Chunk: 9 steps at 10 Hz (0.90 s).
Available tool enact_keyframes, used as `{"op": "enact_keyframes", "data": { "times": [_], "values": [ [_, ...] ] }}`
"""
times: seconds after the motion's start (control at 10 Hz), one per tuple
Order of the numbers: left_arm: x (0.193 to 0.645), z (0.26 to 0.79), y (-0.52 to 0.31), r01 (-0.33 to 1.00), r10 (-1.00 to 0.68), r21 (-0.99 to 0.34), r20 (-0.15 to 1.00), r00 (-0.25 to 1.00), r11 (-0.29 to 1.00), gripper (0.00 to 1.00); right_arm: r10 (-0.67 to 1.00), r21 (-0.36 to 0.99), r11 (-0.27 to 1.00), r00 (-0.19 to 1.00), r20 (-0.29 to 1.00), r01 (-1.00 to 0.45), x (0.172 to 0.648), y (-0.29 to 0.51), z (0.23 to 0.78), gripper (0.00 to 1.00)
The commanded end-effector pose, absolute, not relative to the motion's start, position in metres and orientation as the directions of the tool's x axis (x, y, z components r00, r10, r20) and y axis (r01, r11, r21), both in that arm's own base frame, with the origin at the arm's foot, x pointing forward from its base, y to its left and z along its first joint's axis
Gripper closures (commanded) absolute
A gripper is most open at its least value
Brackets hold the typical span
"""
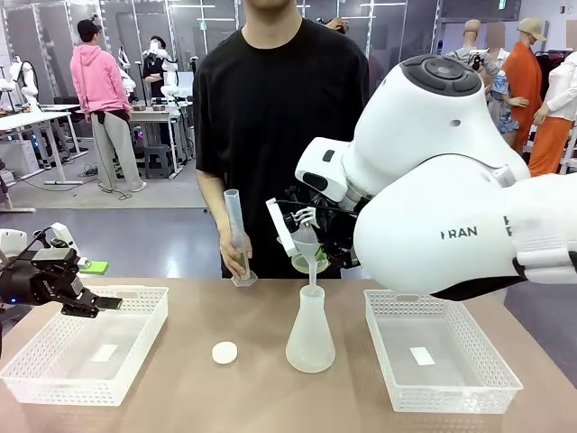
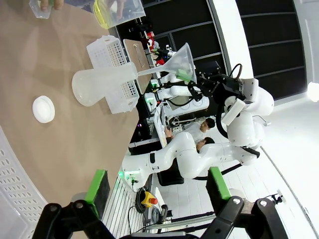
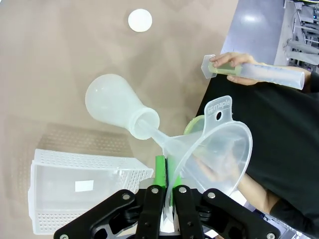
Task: Prepare the solutions needed for the experiment.
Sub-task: Pick up the Plastic Funnel and insert it into the Big flask.
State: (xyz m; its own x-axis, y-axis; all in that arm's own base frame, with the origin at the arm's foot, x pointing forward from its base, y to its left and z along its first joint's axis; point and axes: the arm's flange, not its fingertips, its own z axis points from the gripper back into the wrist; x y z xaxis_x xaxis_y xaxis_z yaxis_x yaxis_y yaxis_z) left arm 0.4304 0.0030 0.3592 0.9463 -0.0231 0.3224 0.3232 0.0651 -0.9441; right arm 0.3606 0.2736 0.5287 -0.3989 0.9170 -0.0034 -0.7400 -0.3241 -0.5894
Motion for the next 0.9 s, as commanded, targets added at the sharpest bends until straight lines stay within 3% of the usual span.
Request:
{"op": "enact_keyframes", "data": {
  "times": [0.0,0.8],
  "values": [
    [0.429,0.362,0.002,0.327,-0.023,-0.943,0.327,0.945,0.064,0.0,0.906,-0.593,-0.331,-0.422,0.016,-0.734,0.366,0.277,0.53,0.97],
    [0.429,0.362,0.002,0.327,-0.023,-0.943,0.327,0.945,0.064,0.0,0.871,-0.613,-0.383,-0.491,0.01,-0.691,0.377,0.267,0.488,0.97]
  ]
}}
